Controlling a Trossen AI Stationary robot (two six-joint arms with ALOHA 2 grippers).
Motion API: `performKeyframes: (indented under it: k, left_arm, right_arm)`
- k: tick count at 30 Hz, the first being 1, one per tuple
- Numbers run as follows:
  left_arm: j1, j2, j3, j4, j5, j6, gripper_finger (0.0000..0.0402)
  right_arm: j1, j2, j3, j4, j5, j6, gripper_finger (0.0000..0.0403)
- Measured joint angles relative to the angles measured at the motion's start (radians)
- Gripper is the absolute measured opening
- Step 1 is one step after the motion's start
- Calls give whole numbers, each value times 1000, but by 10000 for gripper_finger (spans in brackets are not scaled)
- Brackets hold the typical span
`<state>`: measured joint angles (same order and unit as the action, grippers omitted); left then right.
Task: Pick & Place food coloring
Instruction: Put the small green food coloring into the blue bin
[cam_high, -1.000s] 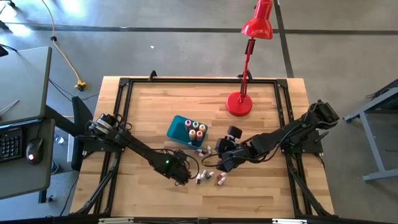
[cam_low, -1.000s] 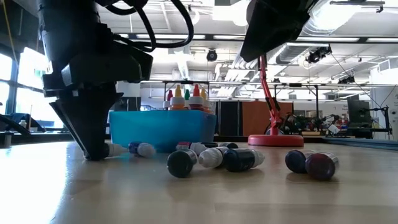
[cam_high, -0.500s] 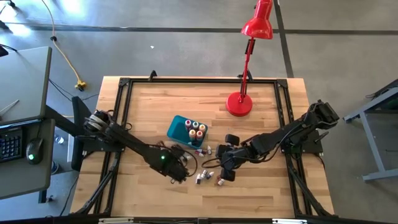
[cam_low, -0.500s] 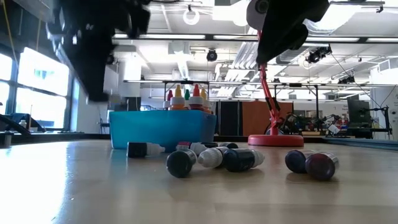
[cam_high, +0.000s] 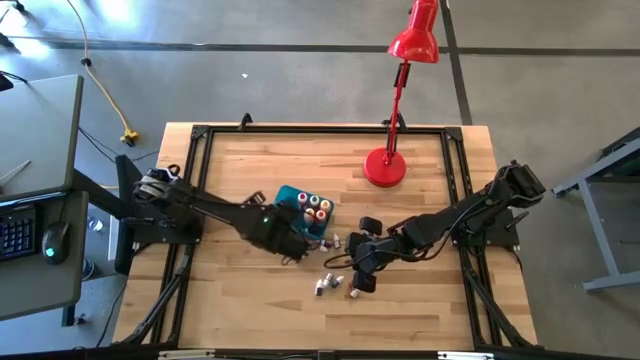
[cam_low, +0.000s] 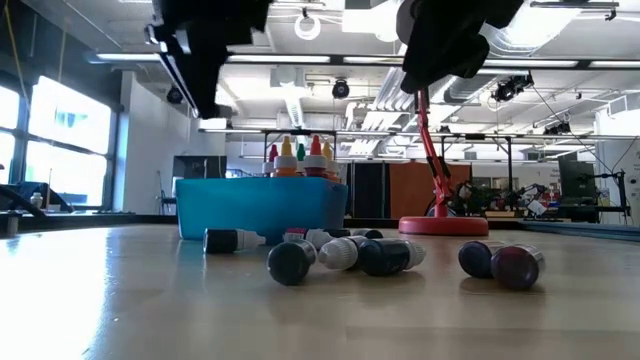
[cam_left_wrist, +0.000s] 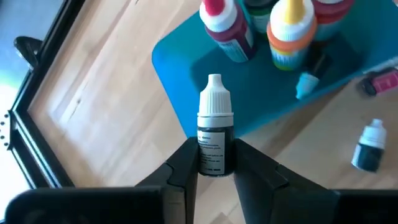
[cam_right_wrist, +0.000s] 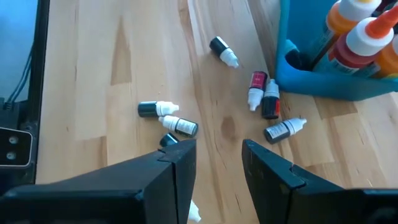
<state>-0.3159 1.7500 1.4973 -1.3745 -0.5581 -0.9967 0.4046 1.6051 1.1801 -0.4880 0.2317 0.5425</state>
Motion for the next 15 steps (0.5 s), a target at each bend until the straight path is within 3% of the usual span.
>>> performKeyframes:
  k: [15]
  left_arm:
    - [75, 2, -1, 47, 28, 84, 84]
  right_arm:
    - [0, 0, 0, 36, 0, 0, 123]
